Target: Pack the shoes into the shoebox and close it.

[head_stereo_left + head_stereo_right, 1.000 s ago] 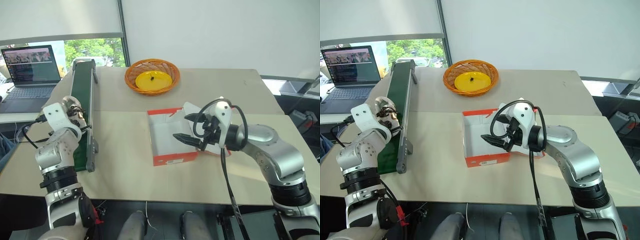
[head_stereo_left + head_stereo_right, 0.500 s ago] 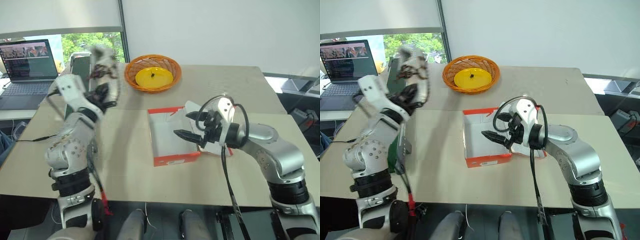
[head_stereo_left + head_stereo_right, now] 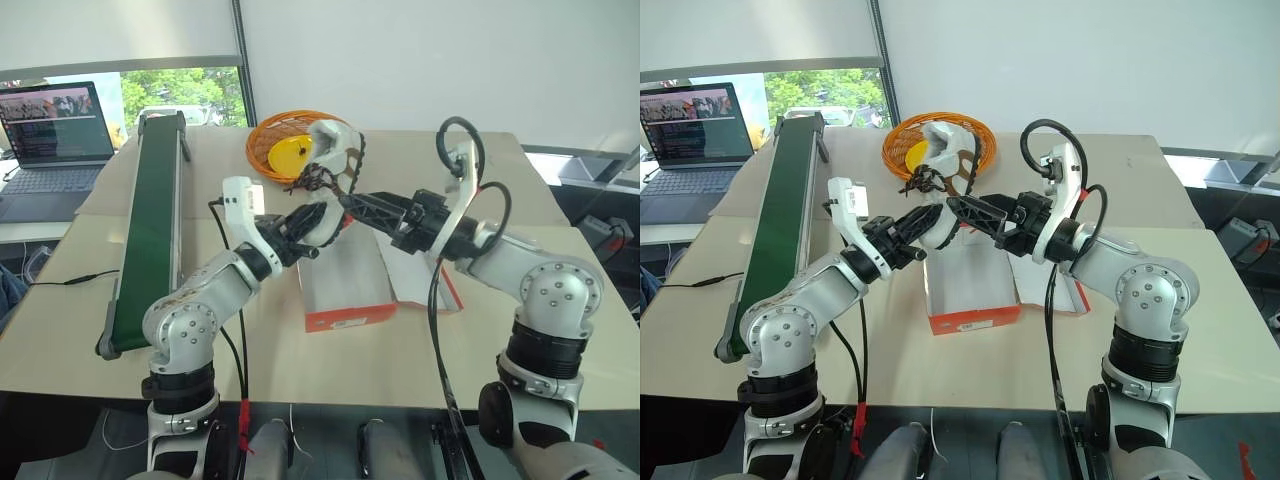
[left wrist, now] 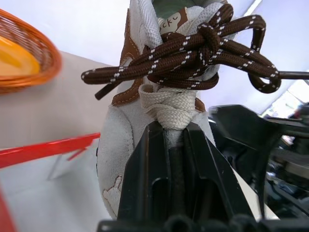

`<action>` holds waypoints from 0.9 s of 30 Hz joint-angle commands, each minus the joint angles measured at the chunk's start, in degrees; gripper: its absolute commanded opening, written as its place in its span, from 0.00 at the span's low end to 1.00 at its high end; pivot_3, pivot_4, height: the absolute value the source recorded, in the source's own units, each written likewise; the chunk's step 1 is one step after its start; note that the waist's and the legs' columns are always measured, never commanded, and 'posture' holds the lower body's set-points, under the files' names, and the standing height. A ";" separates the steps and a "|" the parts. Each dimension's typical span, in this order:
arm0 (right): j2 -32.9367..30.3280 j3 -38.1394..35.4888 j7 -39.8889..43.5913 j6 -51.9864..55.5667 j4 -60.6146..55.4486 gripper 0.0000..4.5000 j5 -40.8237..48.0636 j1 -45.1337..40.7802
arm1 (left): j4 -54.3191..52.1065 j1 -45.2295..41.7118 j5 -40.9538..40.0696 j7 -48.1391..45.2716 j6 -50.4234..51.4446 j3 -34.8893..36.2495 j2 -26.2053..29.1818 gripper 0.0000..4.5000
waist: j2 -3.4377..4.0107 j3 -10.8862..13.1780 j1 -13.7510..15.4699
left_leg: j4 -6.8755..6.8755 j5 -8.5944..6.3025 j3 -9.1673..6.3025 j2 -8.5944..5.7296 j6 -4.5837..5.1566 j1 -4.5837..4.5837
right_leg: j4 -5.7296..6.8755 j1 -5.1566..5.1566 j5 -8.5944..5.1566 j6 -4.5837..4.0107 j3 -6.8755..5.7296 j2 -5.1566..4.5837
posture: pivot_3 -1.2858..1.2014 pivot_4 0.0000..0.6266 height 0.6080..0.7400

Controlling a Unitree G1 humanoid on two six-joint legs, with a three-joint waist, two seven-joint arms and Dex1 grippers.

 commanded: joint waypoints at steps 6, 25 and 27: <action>-0.36 0.23 -2.49 -1.64 0.03 1.00 0.46 1.59 | -5.27 -1.19 -4.23 1.86 -0.15 -2.22 -1.37 0.00 | 0.01 0.00 -0.25 | 0.00 0.00 0.04 0.01 0.00 0.01 | 0.00 0.00 0.00 0.00 0.01 0.00 | 0.52 0.24 1.00; 0.15 -0.86 -3.73 -5.66 4.51 0.20 0.66 -0.26 | -7.36 -0.02 -9.13 5.49 0.00 -3.33 -0.70 0.00 | 0.02 0.00 -0.12 | 0.00 0.00 0.05 0.01 0.01 0.00 | -0.02 0.01 0.00 0.00 0.01 0.00 | 0.52 0.24 1.00; 0.18 -0.71 -3.62 -5.77 4.48 0.11 0.75 -0.31 | -7.36 -0.18 -9.25 5.67 -0.01 -3.25 -0.47 0.00 | 0.02 0.00 -0.12 | 0.00 0.00 0.05 0.00 0.01 0.00 | -0.02 0.01 0.00 0.00 0.01 0.00 | 0.52 0.24 1.00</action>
